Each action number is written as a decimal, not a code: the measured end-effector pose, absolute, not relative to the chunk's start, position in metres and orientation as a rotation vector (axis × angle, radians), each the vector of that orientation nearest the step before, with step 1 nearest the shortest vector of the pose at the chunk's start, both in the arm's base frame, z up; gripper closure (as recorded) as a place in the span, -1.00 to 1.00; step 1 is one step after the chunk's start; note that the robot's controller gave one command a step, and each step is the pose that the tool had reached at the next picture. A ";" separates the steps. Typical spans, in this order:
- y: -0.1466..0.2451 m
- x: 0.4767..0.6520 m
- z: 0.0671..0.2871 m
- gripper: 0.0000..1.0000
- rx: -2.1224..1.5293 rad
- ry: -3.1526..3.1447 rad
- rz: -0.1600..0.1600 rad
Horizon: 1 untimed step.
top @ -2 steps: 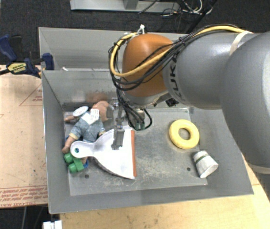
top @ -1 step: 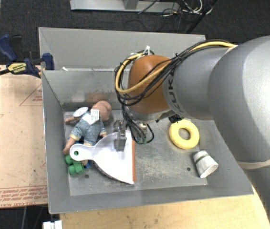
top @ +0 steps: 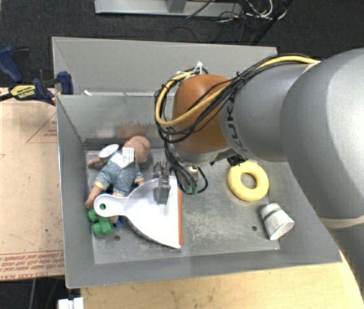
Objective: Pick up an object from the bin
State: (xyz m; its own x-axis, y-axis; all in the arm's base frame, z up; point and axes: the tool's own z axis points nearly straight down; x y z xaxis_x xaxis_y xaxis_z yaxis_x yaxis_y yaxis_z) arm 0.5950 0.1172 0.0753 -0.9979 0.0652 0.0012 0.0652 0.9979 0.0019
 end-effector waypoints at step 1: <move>0.117 0.594 0.105 1.00 -0.090 -3.136 -0.003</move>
Offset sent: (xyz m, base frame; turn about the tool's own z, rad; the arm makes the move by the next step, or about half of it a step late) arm 0.0199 0.0084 0.0788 -0.0006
